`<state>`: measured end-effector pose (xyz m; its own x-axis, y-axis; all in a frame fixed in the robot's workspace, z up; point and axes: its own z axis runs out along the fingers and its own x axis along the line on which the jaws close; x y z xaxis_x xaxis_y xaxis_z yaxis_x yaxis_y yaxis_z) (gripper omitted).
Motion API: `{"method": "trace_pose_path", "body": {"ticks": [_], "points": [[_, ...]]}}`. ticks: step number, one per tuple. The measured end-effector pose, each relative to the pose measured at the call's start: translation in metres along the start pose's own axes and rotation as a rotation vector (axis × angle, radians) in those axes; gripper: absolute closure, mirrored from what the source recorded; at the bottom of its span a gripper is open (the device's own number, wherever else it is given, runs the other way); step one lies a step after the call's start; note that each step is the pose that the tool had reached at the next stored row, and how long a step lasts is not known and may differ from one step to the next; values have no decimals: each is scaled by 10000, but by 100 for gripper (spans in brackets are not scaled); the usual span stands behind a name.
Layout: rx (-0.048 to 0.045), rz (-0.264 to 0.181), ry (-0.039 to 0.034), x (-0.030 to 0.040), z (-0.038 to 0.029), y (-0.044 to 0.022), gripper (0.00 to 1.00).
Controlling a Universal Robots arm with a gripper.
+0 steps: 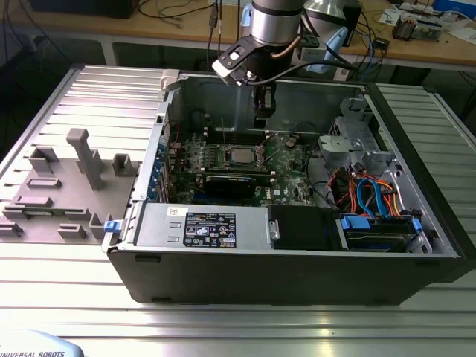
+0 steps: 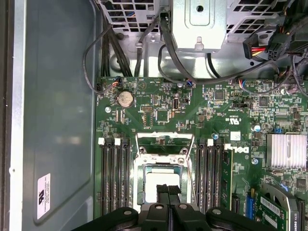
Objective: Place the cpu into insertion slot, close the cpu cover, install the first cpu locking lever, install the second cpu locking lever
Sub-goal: 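Close the cpu cover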
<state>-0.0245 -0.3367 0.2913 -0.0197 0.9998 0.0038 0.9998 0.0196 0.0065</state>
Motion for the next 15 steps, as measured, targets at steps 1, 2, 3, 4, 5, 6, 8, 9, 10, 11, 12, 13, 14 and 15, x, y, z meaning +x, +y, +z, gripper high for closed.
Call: {"method": "trace_pose_path", "body": {"ticks": [1, 2, 3, 4, 5, 6, 8, 9, 10, 11, 12, 13, 14, 15], "points": [[0, 0, 0, 0, 0, 1, 89], [0, 0, 0, 0, 0, 5, 89], [0, 0, 0, 0, 0, 10, 89], [0, 0, 0, 0, 0, 12, 89], [0, 0, 0, 0, 0, 13, 89], [0, 0, 0, 0, 0, 15, 89], [0, 0, 0, 0, 0, 21, 89], [0, 0, 0, 0, 0, 24, 89], [0, 0, 0, -1, 0, 25, 89], [0, 0, 0, -1, 0, 26, 89], [0, 0, 0, -1, 0, 28, 89], [0, 0, 0, -1, 0, 29, 89], [0, 0, 0, -1, 0, 32, 89], [0, 0, 0, -1, 0, 33, 89]]}}
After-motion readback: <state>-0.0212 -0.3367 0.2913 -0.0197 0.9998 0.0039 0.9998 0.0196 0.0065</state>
